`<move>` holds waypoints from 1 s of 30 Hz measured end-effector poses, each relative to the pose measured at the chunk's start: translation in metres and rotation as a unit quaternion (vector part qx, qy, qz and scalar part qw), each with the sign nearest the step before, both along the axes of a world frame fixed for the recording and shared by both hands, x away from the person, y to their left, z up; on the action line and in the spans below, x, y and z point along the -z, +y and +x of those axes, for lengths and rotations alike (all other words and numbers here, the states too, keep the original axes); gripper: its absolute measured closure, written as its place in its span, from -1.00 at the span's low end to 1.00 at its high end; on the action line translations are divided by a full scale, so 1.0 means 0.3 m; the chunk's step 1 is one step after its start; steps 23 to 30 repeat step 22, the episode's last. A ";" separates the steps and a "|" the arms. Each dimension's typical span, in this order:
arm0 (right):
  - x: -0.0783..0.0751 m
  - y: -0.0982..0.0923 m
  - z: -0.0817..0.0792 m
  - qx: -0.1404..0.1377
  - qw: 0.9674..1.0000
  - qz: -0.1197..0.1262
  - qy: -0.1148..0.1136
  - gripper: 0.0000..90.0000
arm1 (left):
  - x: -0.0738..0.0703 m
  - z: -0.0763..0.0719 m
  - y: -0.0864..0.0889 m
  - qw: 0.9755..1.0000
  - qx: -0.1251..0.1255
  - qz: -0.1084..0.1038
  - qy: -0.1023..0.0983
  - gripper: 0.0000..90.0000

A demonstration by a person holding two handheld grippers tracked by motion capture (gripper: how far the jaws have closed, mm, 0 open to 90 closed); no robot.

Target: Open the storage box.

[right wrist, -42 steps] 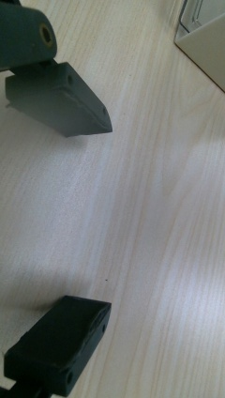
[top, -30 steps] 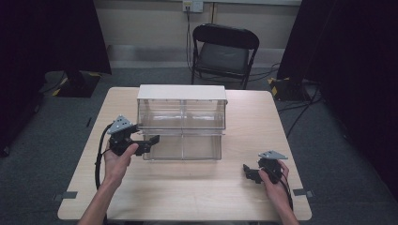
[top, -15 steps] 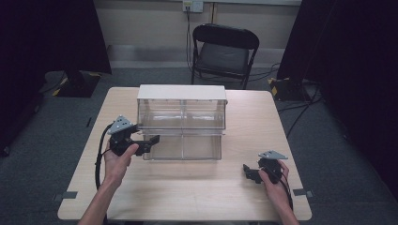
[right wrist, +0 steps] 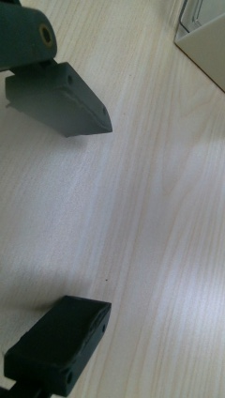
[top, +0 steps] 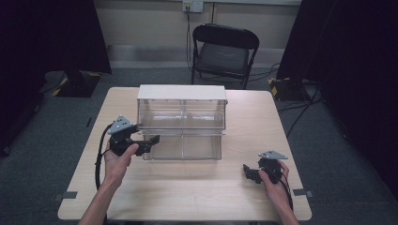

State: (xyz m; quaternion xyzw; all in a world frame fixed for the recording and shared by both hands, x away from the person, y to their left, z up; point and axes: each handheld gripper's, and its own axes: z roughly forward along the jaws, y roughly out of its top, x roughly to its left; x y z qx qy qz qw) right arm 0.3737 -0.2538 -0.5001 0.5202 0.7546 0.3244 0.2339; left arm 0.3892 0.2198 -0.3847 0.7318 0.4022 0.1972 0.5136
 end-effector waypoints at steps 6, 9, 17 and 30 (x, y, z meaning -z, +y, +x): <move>0.000 0.000 0.000 0.000 1.000 0.000 0.000 -0.74 | -0.001 -0.001 0.000 1.000 0.000 0.001 0.001 -0.71; 0.000 0.000 0.000 0.000 1.000 0.000 0.000 -0.74 | -0.001 0.000 0.000 1.000 0.000 0.002 0.001 -0.71; 0.000 0.000 0.000 0.000 1.000 0.000 0.000 -0.74 | -0.002 0.001 0.001 1.000 0.001 0.003 0.002 -0.72; 0.000 0.000 0.000 0.000 1.000 0.000 0.000 -0.74 | -0.002 0.002 0.001 1.000 0.001 0.002 0.004 -0.72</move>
